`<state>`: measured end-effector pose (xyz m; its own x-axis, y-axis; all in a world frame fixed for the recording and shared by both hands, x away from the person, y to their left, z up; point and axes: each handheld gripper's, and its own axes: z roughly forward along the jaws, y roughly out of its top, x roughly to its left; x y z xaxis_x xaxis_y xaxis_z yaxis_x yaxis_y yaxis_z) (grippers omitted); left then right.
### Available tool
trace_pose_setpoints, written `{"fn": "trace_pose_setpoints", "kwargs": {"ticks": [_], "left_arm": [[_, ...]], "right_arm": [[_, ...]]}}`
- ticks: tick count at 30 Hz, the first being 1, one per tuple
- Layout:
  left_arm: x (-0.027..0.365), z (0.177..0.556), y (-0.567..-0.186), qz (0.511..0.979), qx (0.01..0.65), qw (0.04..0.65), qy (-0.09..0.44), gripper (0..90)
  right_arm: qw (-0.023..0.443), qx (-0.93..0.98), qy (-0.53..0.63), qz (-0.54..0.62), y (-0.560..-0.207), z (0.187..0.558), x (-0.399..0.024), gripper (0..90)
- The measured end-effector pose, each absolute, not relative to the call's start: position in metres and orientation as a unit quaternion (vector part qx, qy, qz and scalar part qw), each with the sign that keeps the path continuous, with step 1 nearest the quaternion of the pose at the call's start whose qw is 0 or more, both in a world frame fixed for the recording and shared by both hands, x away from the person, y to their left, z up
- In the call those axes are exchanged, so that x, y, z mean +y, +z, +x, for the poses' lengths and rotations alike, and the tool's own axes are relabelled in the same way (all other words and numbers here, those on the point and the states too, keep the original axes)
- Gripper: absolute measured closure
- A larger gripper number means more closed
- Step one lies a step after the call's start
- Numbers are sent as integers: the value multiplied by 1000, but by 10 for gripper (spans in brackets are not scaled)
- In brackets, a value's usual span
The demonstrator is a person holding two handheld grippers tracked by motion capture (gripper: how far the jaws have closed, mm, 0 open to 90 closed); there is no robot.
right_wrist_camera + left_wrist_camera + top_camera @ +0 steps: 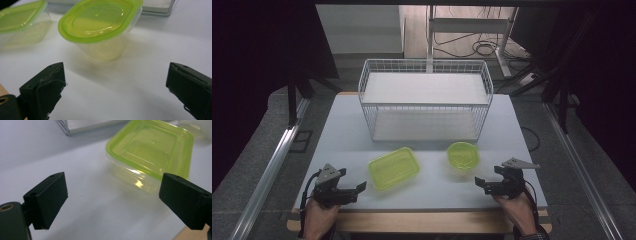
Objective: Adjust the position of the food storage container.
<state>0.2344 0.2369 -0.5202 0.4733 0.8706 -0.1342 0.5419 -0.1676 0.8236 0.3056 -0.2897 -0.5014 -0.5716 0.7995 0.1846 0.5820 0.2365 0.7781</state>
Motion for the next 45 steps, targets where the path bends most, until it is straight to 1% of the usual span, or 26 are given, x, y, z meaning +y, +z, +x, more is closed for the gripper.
{"fn": "trace_pose_setpoints", "kwargs": {"ticks": [1, 2, 3, 5, 6, 9, 18, 22, 29, 32, 33, 34, 35, 36, 37, 38, 39, 40, 41, 43, 44, 45], "left_arm": [[237, 234, -520, 739, 477, 434, 196, 85], [237, 235, -522, 739, 475, 430, 205, 88], [237, 235, -522, 739, 475, 430, 205, 88], [234, 235, -523, 747, 470, 418, 218, 89], [234, 235, -523, 747, 470, 418, 218, 90], [233, 234, -521, 749, 464, 419, 220, 94], [229, 234, -520, 754, 466, 407, 218, 86], [228, 233, -520, 759, 461, 393, 237, 84], [232, 234, -520, 750, 469, 397, 245, 54], [231, 234, -520, 750, 471, 405, 228, 57], [230, 234, -520, 752, 468, 406, 226, 56], [229, 234, -520, 754, 465, 404, 227, 56], [228, 234, -519, 755, 462, 404, 230, 55], [227, 233, -519, 756, 460, 404, 231, 53], [227, 234, -519, 757, 458, 405, 231, 53], [227, 234, -520, 757, 458, 405, 230, 51], [227, 234, -520, 758, 457, 404, 230, 51], [226, 234, -521, 761, 455, 401, 231, 51], [226, 234, -521, 761, 455, 401, 231, 51], [225, 234, -521, 763, 453, 398, 232, 51], [225, 234, -521, 764, 452, 398, 232, 50], [225, 234, -521, 764, 451, 399, 233, 50]], "right_arm": [[127, 776, 429, 445, -501, 306, -290, 39], [128, 777, 425, 447, -500, 305, -289, 66], [128, 777, 425, 447, -500, 305, -289, 66], [121, 777, 424, 449, -499, 305, -289, 103], [121, 777, 424, 449, -499, 305, -289, 103], [118, 781, 422, 444, -498, 305, -288, 152], [121, 791, 410, 437, -499, 304, -285, 199], [123, 792, 410, 435, -498, 304, -285, 224], [124, 788, 416, 436, -493, 304, -286, 285], [125, 792, 414, 431, -490, 305, -284, 326], [128, 794, 413, 428, -487, 306, -283, 363], [128, 794, 413, 428, -487, 306, -283, 363], [127, 795, 415, 424, -486, 306, -283, 385], [125, 797, 416, 419, -481, 307, -282, 428], [125, 797, 416, 419, -481, 307, -282, 428], [125, 801, 413, 414, -478, 308, -281, 467], [125, 801, 413, 414, -478, 308, -281, 467], [122, 804, 412, 410, -476, 310, -279, 519], [122, 804, 412, 410, -476, 310, -279, 519], [120, 808, 411, 405, -473, 311, -277, 573], [117, 811, 410, 401, -470, 312, -274, 626], [117, 811, 410, 401, -470, 312, -274, 626]]}}
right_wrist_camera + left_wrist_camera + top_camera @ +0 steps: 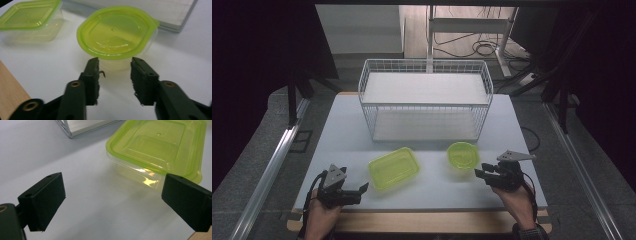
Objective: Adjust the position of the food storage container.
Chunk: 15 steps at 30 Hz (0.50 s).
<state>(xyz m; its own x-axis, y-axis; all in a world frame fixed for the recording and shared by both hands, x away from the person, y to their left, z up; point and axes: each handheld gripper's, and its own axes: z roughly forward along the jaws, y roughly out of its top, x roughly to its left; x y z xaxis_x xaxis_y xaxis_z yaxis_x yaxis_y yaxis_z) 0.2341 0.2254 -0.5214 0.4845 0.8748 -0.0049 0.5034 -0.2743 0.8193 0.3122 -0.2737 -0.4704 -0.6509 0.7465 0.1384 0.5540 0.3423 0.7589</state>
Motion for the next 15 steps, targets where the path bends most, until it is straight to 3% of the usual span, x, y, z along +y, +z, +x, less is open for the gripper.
{"fn": "trace_pose_setpoints", "kwargs": {"ticks": [6, 15], "left_arm": [[228, 233, -519, 756, 448, 414, 236, 49], [226, 234, -521, 761, 435, 414, 248, 39]], "right_arm": [[116, 821, 412, 378, -463, 317, -265, 764], [117, 827, 410, 366, -459, 334, -252, 877]]}}
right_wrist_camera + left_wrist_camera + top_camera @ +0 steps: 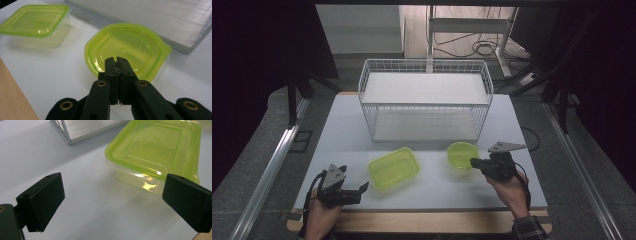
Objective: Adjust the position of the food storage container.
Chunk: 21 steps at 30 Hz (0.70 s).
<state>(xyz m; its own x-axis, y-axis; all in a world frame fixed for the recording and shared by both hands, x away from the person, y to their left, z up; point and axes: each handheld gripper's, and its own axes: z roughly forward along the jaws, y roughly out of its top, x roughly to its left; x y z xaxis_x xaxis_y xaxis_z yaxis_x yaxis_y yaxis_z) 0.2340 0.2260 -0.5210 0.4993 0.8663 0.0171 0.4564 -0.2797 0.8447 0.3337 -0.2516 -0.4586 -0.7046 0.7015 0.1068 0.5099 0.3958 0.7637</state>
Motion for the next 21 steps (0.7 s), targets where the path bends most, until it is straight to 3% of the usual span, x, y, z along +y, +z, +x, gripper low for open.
{"fn": "trace_pose_setpoints", "kwargs": {"ticks": [21], "left_arm": [[221, 236, -524, 776, 427, 397, 238, 46]], "right_arm": [[126, 840, 397, 349, -461, 382, -202, 885]]}}
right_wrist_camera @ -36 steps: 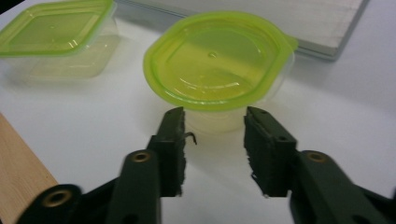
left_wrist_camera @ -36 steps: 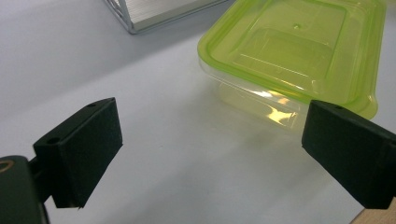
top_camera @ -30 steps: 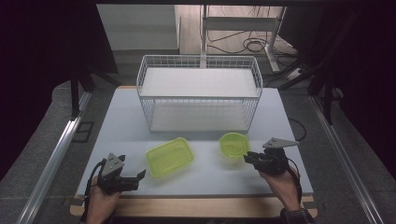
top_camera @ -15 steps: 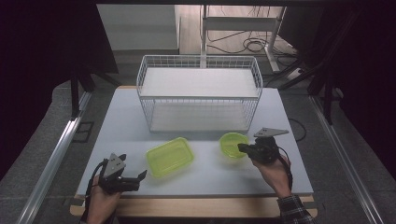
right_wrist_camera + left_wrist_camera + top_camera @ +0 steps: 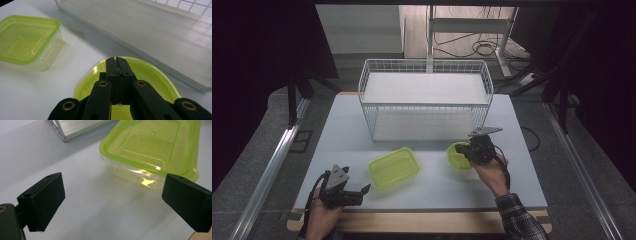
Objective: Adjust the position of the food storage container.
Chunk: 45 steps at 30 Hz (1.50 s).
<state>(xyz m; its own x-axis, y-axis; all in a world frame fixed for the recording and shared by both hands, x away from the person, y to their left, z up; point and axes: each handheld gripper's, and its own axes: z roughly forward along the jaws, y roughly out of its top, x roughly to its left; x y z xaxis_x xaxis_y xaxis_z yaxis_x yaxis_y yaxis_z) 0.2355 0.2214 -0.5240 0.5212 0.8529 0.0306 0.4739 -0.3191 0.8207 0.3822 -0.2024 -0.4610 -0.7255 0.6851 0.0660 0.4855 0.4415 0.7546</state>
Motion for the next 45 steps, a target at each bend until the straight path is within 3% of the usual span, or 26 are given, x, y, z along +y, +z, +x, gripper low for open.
{"fn": "trace_pose_setpoints", "kwargs": {"ticks": [22, 32, 45], "left_arm": [[220, 235, -524, 785, 418, 386, 244, 46], [218, 234, -524, 788, 416, 382, 247, 45], [216, 235, -526, 793, 414, 375, 244, 45]], "right_arm": [[131, 865, 353, 331, -475, 413, -162, 887], [134, 865, 345, 338, -474, 403, -176, 887], [138, 850, 350, 368, -472, 375, -224, 886]]}}
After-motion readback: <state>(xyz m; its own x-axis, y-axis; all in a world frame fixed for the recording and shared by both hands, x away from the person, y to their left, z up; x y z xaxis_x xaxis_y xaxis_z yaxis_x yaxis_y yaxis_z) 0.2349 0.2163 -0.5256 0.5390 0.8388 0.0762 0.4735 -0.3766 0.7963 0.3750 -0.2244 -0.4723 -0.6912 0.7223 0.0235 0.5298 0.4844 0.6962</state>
